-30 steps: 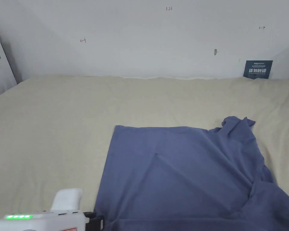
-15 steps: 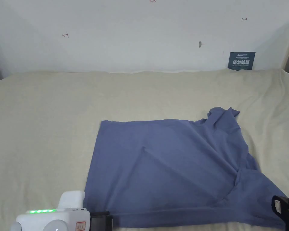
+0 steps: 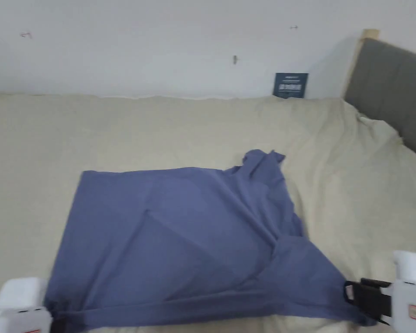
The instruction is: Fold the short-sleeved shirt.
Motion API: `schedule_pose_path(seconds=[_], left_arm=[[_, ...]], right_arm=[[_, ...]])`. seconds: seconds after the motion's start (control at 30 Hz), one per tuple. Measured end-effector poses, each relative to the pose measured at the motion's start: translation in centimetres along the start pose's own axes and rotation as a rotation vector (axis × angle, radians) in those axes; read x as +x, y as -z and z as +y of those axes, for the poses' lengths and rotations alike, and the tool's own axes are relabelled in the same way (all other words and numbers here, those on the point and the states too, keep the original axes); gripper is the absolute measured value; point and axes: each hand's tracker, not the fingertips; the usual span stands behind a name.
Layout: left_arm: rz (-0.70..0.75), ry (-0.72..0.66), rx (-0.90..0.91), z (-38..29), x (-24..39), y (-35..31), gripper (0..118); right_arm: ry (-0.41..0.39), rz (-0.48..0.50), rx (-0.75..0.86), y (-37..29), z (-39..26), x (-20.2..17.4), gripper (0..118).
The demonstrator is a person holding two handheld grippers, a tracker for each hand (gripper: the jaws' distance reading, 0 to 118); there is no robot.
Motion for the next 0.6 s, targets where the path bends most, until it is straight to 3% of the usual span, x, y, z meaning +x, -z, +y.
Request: schedule_pose_path(seconds=[0.03,0.07,0.1,0.13,0.2,0.37,0.4,0.43,0.47,0.5,0.6], left_arm=[[0.004,0.005,0.003,0.1,0.0,0.0,4],[0.004,0.006,0.002,0.2,0.1,-0.1,4],[0.003,0.007,0.000,0.3,0.2,-0.1,4],[0.000,0.006,-0.001,0.4,0.2,-0.2,4],[-0.003,0.007,-0.007,0.4,0.2,-0.2,4],[-0.008,-0.005,-0.026,0.3,0.2,-0.2,4],[-0.009,-0.009,-0.028,0.3,0.0,0.1,4],[-0.011,-0.012,-0.032,0.3,-0.3,0.6,4],[-0.009,-0.011,-0.035,0.3,-0.3,0.7,4],[-0.008,-0.008,-0.040,0.2,-0.3,0.8,4],[-0.008,0.001,-0.049,0.2,0.0,0.7,4]], right_arm=[[0.016,0.004,-0.041,0.7,0.3,0.9,16],[0.032,0.003,-0.074,1.4,0.4,1.7,49],[0.045,-0.010,-0.085,2.0,0.5,2.4,49],[0.050,-0.026,-0.088,3.2,0.5,3.8,61],[0.056,-0.056,-0.107,4.3,0.4,4.8,110],[0.014,-0.110,-0.117,5.8,0.2,4.5,106],[-0.009,-0.116,-0.116,6.0,0.1,4.3,96],[-0.037,-0.128,-0.119,6.1,0.1,4.1,74],[-0.057,-0.128,-0.127,6.2,0.0,3.8,32],[-0.086,-0.129,-0.158,6.6,-0.1,3.3,4],[-0.163,-0.156,-0.158,6.7,-0.4,2.0,4]])
